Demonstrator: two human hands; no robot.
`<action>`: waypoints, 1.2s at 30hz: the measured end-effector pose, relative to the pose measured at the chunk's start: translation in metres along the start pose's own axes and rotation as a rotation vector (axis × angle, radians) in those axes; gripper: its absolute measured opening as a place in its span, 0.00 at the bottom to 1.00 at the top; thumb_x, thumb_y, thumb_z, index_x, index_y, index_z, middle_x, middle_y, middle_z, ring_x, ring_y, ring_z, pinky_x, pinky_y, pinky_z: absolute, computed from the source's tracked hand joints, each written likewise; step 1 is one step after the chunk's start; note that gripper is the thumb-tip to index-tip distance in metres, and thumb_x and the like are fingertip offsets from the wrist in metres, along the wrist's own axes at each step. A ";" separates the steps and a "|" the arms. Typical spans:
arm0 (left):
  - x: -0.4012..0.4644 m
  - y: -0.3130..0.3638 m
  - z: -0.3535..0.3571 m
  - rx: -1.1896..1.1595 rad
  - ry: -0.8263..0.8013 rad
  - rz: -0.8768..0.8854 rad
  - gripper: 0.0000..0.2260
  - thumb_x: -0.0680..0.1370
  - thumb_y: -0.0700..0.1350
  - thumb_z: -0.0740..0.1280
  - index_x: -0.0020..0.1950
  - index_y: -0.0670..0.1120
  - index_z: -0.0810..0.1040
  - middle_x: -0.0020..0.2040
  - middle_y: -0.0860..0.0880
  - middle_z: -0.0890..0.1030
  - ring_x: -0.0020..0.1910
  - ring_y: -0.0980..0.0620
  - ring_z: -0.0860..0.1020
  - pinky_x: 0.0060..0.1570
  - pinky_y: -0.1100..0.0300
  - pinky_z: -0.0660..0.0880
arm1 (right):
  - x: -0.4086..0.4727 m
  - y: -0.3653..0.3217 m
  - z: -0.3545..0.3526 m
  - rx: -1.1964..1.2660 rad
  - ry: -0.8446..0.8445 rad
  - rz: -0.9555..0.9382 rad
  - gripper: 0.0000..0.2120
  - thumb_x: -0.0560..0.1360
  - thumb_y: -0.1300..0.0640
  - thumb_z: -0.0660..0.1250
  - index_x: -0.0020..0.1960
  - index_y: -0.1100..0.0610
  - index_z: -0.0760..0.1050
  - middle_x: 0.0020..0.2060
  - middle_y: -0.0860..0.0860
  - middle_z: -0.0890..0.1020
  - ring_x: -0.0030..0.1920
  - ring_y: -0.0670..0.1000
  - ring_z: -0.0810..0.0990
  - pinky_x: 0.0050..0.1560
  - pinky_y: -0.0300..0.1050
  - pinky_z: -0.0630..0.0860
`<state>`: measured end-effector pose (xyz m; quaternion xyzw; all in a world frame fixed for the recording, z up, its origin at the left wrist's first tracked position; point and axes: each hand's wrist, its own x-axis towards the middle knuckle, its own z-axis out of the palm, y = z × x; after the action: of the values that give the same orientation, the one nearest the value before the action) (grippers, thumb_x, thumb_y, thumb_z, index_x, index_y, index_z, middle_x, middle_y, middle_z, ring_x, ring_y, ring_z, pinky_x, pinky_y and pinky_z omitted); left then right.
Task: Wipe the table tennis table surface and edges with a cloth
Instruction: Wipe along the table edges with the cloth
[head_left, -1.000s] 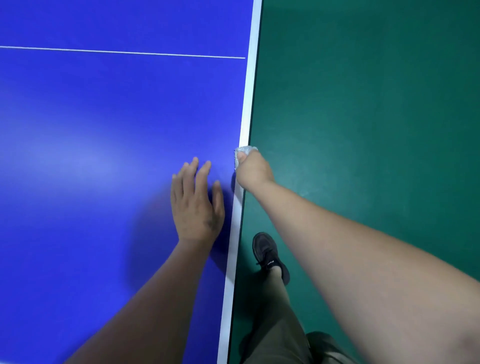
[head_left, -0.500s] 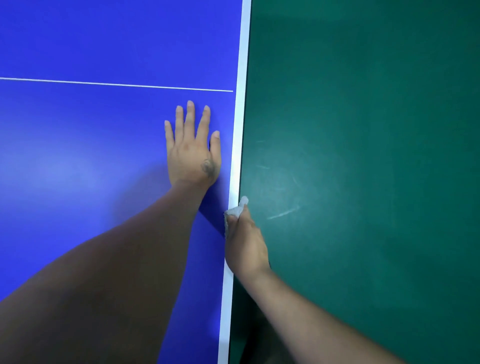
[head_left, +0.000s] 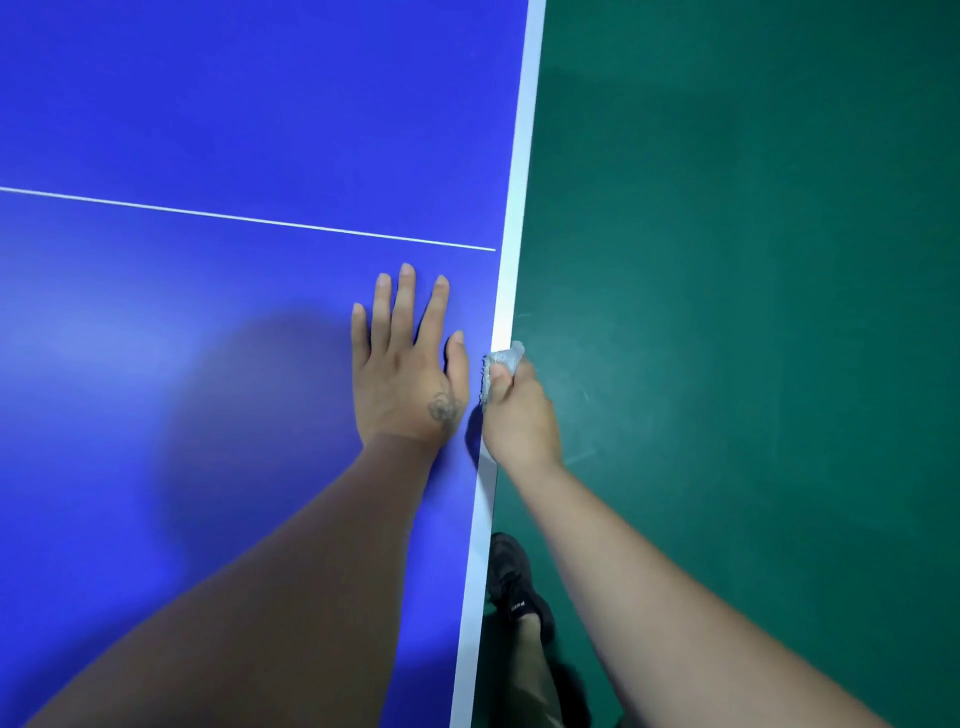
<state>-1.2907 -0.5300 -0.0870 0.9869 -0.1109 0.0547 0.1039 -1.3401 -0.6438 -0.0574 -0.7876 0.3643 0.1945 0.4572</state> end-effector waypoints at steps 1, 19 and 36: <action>-0.001 0.000 -0.001 -0.012 -0.001 -0.004 0.26 0.88 0.54 0.55 0.86 0.51 0.63 0.87 0.46 0.59 0.87 0.43 0.55 0.84 0.40 0.53 | -0.005 0.004 0.001 0.002 0.001 -0.010 0.23 0.89 0.48 0.52 0.80 0.55 0.64 0.69 0.57 0.79 0.69 0.61 0.77 0.60 0.50 0.71; 0.004 0.003 -0.008 -0.046 -0.068 -0.039 0.26 0.87 0.55 0.55 0.86 0.52 0.63 0.87 0.47 0.58 0.87 0.44 0.55 0.84 0.41 0.53 | 0.076 -0.070 -0.031 -0.106 0.021 0.023 0.19 0.89 0.49 0.50 0.69 0.62 0.69 0.62 0.61 0.81 0.62 0.64 0.79 0.50 0.47 0.67; 0.006 0.007 -0.007 -0.045 -0.087 -0.065 0.28 0.85 0.54 0.60 0.86 0.53 0.63 0.87 0.48 0.59 0.87 0.45 0.54 0.83 0.39 0.55 | 0.082 -0.068 -0.030 -0.015 0.022 -0.019 0.25 0.89 0.50 0.53 0.84 0.59 0.58 0.71 0.59 0.78 0.70 0.62 0.76 0.62 0.51 0.72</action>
<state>-1.2869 -0.5361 -0.0784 0.9888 -0.0847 0.0056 0.1227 -1.2362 -0.6809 -0.0550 -0.7965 0.3604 0.1842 0.4492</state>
